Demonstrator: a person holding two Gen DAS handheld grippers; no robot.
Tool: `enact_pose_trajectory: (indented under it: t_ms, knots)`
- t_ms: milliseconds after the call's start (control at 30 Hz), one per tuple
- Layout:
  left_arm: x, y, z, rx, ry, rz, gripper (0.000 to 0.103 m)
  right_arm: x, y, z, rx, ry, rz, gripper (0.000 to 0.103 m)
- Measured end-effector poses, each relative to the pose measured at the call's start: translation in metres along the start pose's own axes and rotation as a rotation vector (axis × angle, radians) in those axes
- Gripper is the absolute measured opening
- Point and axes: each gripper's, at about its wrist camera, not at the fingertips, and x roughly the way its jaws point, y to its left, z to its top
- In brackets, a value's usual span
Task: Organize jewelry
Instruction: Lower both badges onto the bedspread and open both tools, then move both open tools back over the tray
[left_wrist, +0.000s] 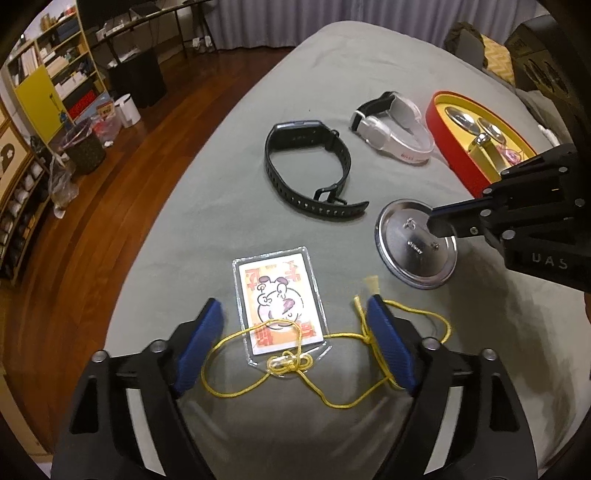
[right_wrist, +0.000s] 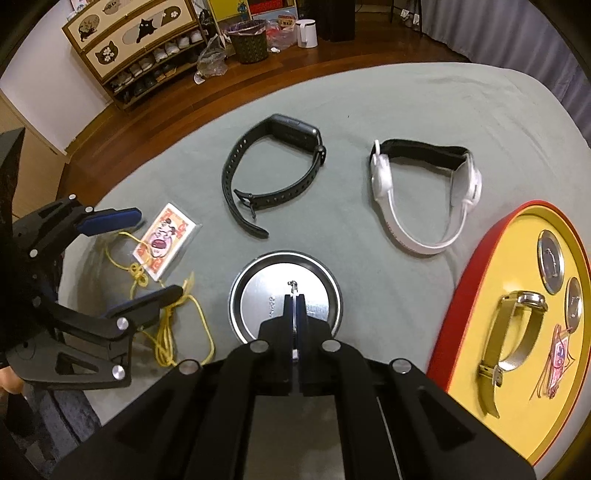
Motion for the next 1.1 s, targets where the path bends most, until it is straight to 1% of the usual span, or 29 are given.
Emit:
enact_pose_trajectory:
  t_ms: [33,67,100,133,167,267,367,433,533,633,733,867,1100]
  knots:
    - [-0.002,-0.001,0.001,0.001,-0.003,0.009,0.083,-0.002,0.0,0.0,0.002,-0.001,0.005,0.008]
    - [-0.006,-0.001,0.003,-0.002,-0.012,0.015,0.086,-0.006,-0.001,0.0,0.001,-0.006,0.001,0.016]
    - [-0.008,-0.001,0.004,-0.008,-0.018,0.014,0.09,-0.01,-0.002,-0.001,-0.002,-0.013,-0.004,0.045]
    - [-0.012,-0.001,0.006,-0.017,-0.027,0.013,0.091,-0.016,-0.002,-0.001,-0.005,-0.028,-0.009,0.07]
    - [-0.017,0.0,0.008,-0.025,-0.041,0.013,0.093,-0.021,-0.002,-0.001,-0.01,-0.043,-0.013,0.073]
    - [-0.026,-0.001,0.011,-0.023,-0.059,0.027,0.097,-0.039,-0.004,-0.002,-0.017,-0.08,-0.02,0.073]
    - [-0.035,-0.006,0.015,-0.017,-0.068,0.031,0.098,-0.057,-0.008,-0.003,-0.015,-0.106,-0.028,0.075]
    - [-0.04,-0.009,0.016,-0.016,-0.072,0.021,0.098,-0.065,-0.014,-0.007,-0.012,-0.111,-0.031,0.091]
    - [-0.047,-0.017,0.02,-0.001,-0.072,0.011,0.098,-0.078,-0.019,-0.014,-0.03,-0.106,-0.044,0.091]
    - [-0.054,-0.027,0.024,0.022,-0.077,0.009,0.098,-0.092,-0.026,-0.024,-0.048,-0.103,-0.088,0.091]
    - [-0.062,-0.041,0.028,0.037,-0.095,-0.01,0.098,-0.103,-0.032,-0.031,-0.046,-0.105,-0.112,0.091]
    - [-0.069,-0.058,0.037,0.058,-0.108,-0.031,0.098,-0.124,-0.053,-0.043,-0.022,-0.127,-0.143,0.091]
    - [-0.075,-0.099,0.058,0.105,-0.128,-0.066,0.098,-0.158,-0.092,-0.058,0.049,-0.187,-0.161,0.091]
